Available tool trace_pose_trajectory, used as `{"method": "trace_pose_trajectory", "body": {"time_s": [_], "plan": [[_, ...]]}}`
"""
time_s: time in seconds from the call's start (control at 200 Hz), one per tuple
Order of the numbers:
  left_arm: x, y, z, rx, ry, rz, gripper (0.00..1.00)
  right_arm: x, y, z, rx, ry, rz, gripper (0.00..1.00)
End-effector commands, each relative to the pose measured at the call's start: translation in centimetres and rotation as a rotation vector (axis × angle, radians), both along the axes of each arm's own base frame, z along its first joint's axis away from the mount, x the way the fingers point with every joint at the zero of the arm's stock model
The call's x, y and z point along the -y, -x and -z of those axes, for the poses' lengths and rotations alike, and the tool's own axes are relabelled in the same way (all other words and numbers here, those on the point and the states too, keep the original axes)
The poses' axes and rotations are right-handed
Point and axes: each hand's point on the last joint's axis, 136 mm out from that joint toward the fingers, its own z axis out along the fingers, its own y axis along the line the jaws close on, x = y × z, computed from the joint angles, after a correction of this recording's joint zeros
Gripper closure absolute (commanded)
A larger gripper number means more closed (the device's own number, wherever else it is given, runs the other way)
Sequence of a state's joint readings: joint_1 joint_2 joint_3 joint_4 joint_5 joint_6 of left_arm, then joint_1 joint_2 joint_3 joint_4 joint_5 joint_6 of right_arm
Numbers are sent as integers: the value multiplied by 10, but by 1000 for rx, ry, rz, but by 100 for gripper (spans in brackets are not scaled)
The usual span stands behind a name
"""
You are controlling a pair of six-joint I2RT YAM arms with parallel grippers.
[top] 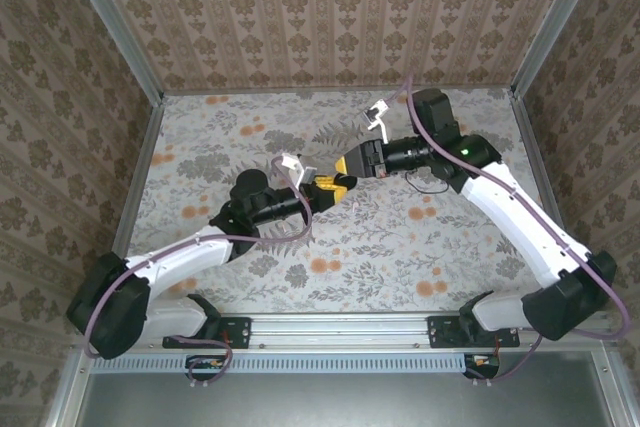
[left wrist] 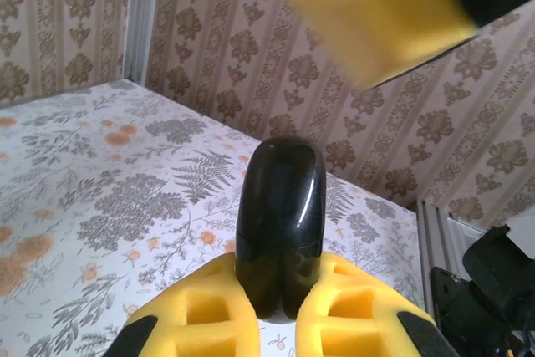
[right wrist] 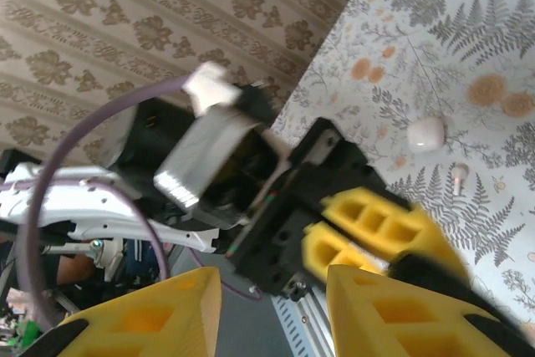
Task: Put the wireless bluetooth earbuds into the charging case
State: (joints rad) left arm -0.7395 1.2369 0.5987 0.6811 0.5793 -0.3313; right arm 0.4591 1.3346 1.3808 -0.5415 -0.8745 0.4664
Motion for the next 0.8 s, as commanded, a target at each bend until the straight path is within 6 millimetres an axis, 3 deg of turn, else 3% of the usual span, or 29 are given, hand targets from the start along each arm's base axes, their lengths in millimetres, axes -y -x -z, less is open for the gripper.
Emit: {"method": "trace_pose_trajectory", "body": {"time_s": [0.0,0.23,0.465,0.575,0.675,0.795], "plan": [[2,-11,-18,-10,41,-28,100,5,15,-2,32,13,-30,60],[-17,-39,-2,-91,4,-148,100,37,-12,26,57,182,184,56],[-68,-89,23,-245,-38,-365,100,72,-32,57,35,306,362,55],[-81,-106,38,-305,-89,-414,100,77,-36,72,9,341,390,55],[-105,-131,58,-382,-139,-505,100,77,-39,84,-19,353,392,55],[-112,-149,81,-442,-169,-546,100,75,-43,93,-42,359,392,55]]}}
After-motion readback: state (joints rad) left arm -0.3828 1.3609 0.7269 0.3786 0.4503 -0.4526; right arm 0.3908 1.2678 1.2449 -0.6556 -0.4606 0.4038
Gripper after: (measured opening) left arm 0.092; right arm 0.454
